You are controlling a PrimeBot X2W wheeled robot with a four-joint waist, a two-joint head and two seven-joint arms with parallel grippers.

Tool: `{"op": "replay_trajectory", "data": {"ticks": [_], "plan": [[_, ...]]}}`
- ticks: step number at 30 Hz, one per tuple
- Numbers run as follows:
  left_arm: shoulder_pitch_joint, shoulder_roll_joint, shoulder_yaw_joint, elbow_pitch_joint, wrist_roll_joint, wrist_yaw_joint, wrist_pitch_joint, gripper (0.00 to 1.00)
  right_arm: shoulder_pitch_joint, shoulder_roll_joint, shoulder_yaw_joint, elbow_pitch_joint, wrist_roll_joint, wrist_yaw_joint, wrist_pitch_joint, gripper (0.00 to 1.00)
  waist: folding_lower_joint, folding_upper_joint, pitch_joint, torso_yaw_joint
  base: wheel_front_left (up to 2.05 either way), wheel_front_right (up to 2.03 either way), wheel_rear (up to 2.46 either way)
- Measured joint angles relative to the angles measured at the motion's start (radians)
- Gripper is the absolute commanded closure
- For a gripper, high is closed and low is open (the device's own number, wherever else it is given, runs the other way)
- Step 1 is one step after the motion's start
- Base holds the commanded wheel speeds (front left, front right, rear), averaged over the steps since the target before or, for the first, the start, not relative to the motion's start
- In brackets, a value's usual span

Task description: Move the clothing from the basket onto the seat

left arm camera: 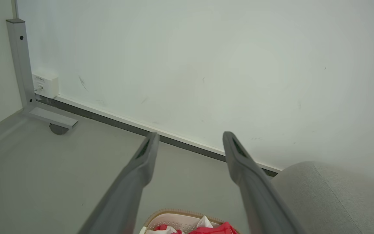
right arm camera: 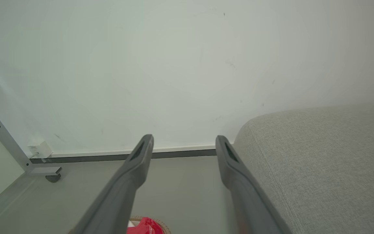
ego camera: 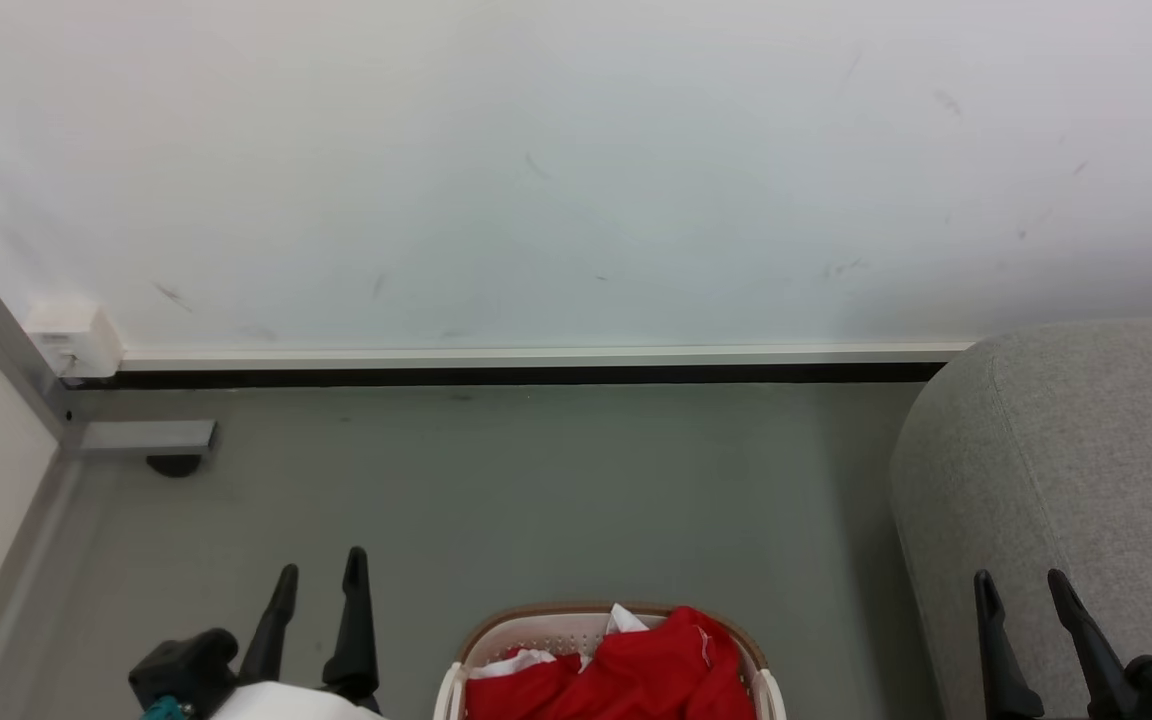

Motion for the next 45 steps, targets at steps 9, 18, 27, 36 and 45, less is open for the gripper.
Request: {"op": "replay_trajectory", "data": {"ticks": [9,18,27,36,45], "plan": [[0.0,0.0,-0.009,0.012,0.074,-0.002,-0.017,0.0,0.008,0.011,-0.016,0.011,-0.042,0.0,-0.007,0.0,0.0,0.0,-0.002,0.001,0.0,0.0,0.0],[0.0,0.001,-0.017,0.028,0.146,-0.004,-0.033,0.0,0.015,0.025,-0.033,0.019,-0.088,0.0,-0.01,0.0,0.0,0.0,-0.003,0.003,0.0,0.0,0.0],[0.0,0.001,-0.026,0.04,0.217,-0.004,-0.053,0.0,0.015,0.033,-0.043,0.035,-0.13,0.0,-0.018,0.0,0.0,0.0,-0.002,0.003,0.0,0.0,0.0],[0.001,0.002,-0.031,0.044,0.28,-0.004,-0.068,0.0,0.017,0.043,-0.048,0.041,-0.165,0.0,-0.02,0.0,0.0,0.0,-0.002,0.001,0.0,0.0,0.0],[0.001,0.002,-0.031,0.048,0.28,-0.005,-0.069,0.0,0.017,0.044,-0.048,0.04,-0.163,0.0,-0.023,0.0,0.0,0.0,-0.001,0.0,0.0,0.0,0.0]]}}
